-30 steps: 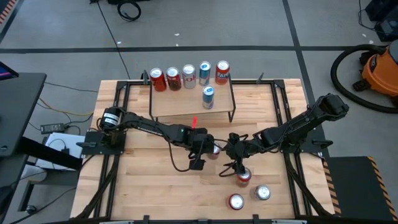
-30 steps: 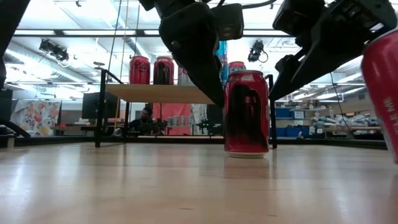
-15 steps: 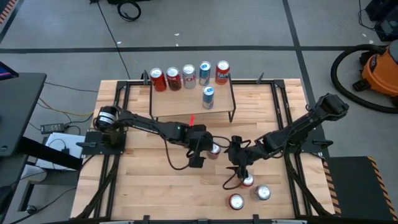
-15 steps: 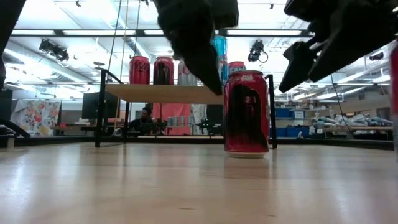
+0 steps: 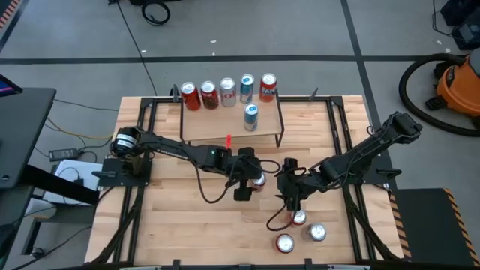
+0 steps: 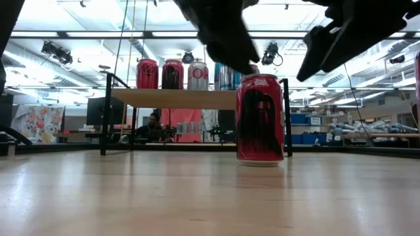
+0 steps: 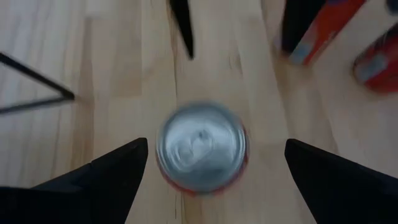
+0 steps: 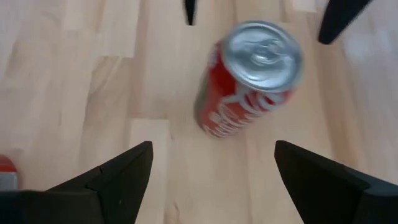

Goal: Place canned beverage on shelf
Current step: Put the white soda can on the shelf aligned with the other white soda can

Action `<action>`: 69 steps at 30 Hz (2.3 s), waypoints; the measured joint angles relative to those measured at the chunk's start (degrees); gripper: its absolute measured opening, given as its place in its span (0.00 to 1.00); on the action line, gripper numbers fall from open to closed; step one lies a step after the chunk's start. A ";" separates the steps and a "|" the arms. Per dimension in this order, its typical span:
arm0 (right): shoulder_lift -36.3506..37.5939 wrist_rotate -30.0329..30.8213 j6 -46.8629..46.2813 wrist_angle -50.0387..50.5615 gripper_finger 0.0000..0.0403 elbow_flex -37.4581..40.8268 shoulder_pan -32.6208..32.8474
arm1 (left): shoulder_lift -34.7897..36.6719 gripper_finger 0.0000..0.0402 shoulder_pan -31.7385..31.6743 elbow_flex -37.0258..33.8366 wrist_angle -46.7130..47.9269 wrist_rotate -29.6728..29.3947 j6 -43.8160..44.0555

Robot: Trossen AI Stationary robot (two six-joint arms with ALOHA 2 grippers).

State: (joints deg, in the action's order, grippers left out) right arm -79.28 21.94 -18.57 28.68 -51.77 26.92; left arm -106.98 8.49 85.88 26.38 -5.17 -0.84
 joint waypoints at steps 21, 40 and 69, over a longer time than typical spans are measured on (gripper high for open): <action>4.36 4.19 -3.21 3.51 0.86 0.02 2.40 | -3.67 0.98 -1.33 -0.01 -5.49 4.00 0.78; 5.89 5.50 -3.54 4.88 0.86 0.00 2.75 | -6.80 0.81 -1.16 -0.01 -4.78 3.40 1.48; 7.40 11.91 5.69 14.62 0.86 -13.18 1.94 | 4.36 0.78 -1.14 -0.06 7.43 1.45 0.66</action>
State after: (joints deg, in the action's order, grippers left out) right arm -71.88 33.85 -12.88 43.29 -64.95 28.86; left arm -102.62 7.35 85.82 33.81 -3.71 -0.19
